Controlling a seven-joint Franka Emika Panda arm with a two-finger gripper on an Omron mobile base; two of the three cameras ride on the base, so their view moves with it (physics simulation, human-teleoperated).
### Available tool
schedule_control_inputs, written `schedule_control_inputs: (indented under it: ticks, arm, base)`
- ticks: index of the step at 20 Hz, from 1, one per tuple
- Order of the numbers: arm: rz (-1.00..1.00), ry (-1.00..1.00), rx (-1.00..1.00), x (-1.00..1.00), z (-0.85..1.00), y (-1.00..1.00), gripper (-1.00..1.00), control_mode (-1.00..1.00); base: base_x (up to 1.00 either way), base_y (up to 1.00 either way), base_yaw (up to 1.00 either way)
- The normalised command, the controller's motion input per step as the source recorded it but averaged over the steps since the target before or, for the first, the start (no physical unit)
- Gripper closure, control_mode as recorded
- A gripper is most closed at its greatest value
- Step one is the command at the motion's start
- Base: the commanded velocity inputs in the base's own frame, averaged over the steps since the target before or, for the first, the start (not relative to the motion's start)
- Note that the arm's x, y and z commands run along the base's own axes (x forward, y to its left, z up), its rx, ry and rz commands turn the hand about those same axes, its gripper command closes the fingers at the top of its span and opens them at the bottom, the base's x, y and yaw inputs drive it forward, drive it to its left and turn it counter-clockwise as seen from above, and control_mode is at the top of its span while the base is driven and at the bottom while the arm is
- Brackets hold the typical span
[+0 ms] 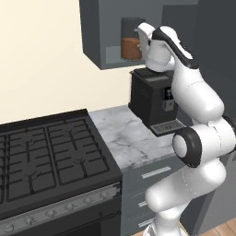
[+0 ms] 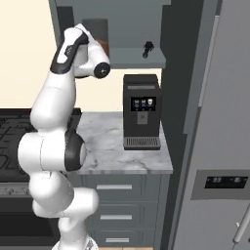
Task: Pick the jar and candle from the dining table and place them in the open cabinet. Close the cabinet after placing the objects.
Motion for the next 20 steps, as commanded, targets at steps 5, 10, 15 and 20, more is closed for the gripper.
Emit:
schedule_control_inputs:
  ticks: [5, 10, 15, 20]
  arm:
    - [0.00, -0.12, -0.06, 0.74, -0.32, 0.00, -1.00, -1.00]
    - [0.00, -0.13, -0.09, 0.29, -0.32, 0.00, -1.00, -1.00]
    - [0.00, -0.12, -0.14, 0.36, -0.47, 0.00, -1.00, -1.00]
    - [0.00, -0.10, -0.14, 0.39, -0.59, 0.00, -1.00, -1.00]
  base:
    - [0.00, 0.00, 0.00]
    - [0.00, 0.00, 0.00]
    - [0.00, 0.00, 0.00]
    - [0.00, 0.00, 0.00]
